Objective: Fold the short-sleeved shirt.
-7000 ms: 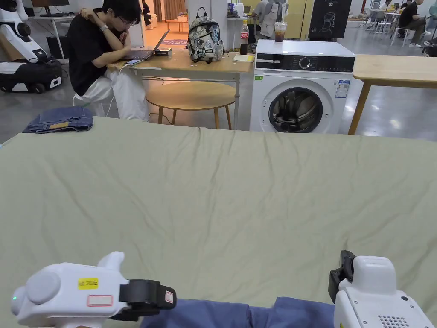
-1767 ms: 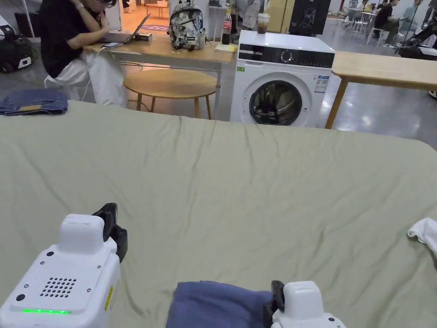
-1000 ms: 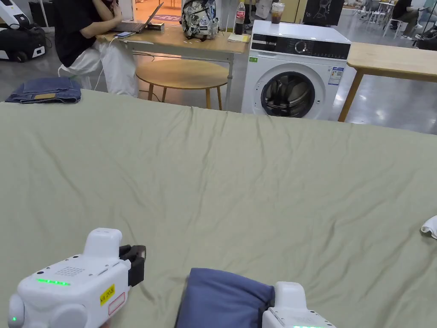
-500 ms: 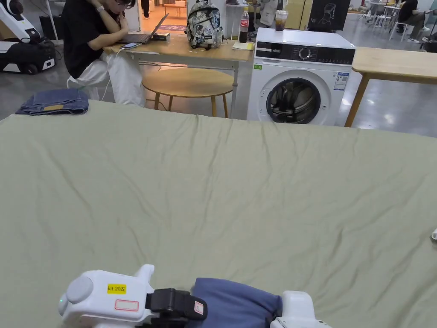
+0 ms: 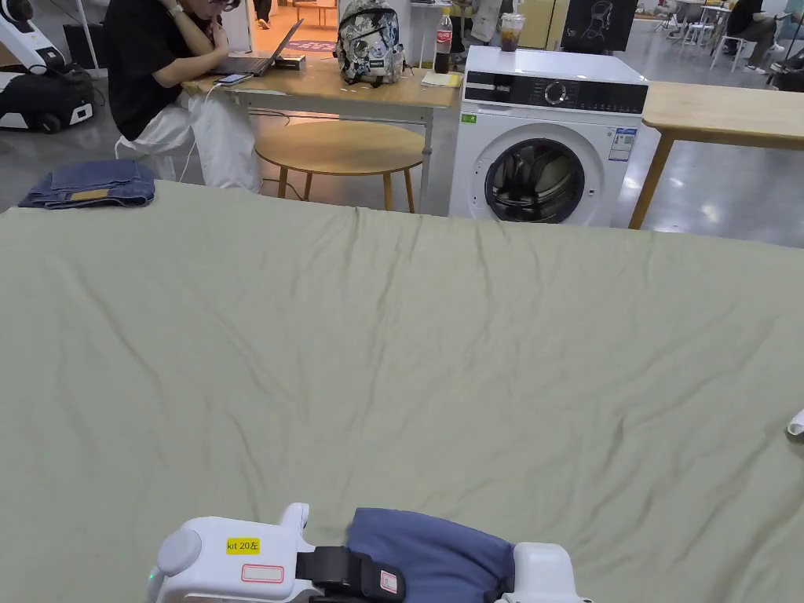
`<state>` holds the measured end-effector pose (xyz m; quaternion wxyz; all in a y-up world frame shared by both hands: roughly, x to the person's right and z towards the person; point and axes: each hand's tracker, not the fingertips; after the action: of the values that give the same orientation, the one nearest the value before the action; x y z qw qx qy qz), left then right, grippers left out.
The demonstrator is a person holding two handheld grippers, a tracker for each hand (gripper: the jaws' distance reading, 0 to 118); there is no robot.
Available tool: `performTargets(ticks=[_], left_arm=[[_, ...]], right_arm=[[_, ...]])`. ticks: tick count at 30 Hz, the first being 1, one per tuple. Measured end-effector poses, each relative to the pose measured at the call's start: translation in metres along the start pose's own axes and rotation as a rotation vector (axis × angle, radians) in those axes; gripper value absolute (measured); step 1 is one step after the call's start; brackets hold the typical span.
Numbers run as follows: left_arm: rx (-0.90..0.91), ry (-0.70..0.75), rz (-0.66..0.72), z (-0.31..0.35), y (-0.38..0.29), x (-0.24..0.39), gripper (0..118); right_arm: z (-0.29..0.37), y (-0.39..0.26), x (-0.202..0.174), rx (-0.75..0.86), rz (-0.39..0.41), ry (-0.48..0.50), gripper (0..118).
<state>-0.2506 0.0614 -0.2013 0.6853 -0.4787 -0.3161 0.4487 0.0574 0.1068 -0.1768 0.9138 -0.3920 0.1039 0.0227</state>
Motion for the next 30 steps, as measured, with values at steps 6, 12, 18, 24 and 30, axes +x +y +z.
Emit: performTargets(ticks=[6, 12, 18, 24, 30], left_arm=[[0.015, -0.041, -0.005, 0.002, 0.002, -0.003, 14], [0.024, -0.066, -0.046, 0.02, 0.013, 0.017, 13], [0.068, -0.04, -0.101, 0.067, 0.022, 0.032, 13], [0.199, 0.026, -0.125, 0.152, 0.029, 0.031, 13], [0.37, 0.112, -0.112, 0.259, 0.019, 0.022, 13]], right_arm=[[0.003, 0.002, -0.001, 0.002, 0.012, -0.001, 0], [0.013, 0.011, -0.003, 0.027, 0.024, 0.007, 0], [0.02, 0.034, -0.016, 0.074, 0.042, 0.031, 0], [0.01, 0.066, -0.042, 0.109, 0.103, 0.022, 0], [-0.002, 0.087, -0.063, 0.124, 0.137, 0.031, 0]])
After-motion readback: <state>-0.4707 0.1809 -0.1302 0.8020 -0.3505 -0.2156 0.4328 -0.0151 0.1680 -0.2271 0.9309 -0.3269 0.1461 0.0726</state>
